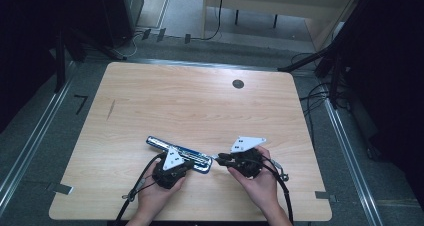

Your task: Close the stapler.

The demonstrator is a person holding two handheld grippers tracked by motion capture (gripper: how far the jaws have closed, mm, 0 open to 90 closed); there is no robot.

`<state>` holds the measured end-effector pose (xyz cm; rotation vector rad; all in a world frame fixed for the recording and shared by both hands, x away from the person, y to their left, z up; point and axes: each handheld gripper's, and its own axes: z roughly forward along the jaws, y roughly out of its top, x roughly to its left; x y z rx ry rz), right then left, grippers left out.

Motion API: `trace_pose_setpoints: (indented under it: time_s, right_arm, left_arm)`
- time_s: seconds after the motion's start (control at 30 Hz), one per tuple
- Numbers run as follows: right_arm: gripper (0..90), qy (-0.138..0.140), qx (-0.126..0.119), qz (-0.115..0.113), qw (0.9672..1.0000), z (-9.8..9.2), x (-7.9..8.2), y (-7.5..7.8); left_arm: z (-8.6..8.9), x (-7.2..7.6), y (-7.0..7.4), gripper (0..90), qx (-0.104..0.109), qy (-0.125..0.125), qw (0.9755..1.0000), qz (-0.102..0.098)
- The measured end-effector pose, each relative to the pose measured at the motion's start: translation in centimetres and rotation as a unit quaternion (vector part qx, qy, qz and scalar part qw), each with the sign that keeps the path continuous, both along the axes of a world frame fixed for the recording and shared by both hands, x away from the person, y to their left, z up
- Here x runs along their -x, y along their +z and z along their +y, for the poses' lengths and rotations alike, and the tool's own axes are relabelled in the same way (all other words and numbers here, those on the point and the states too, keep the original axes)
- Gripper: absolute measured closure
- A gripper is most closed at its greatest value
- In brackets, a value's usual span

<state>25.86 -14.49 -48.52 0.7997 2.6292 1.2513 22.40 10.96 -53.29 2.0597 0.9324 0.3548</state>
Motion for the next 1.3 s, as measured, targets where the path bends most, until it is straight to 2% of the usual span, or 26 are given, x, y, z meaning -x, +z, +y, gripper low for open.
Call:
trace_pose_setpoints:
  time_s: [0.3,0.67,0.83,1.3]
  right_arm:
    - [79.7,0.028,0.014,0.006,0.9995,2.1,-0.3,0.0]
    - [79.7,0.037,0.022,0.009,0.999,3.4,-0.9,0.2]
    - [79.7,0.049,0.029,0.016,0.9983,4.3,-1.3,0.2]
    - [79.7,0.056,0.045,0.03,0.997,5.6,-2.0,0.0]
  left_arm:
    - [0.0,0.0,0.0,90.0,0.001,0.0,1.0,0.0]
    - [0.0,0.0,0.0,90.0,0.002,0.0,1.0,0.001]
    - [0.0,0.0,0.0,90.0,0.002,0.0,1.0,0.0]
    - [0.0,0.0,0.0,90.0,0.001,-0.001,1.0,0.001]
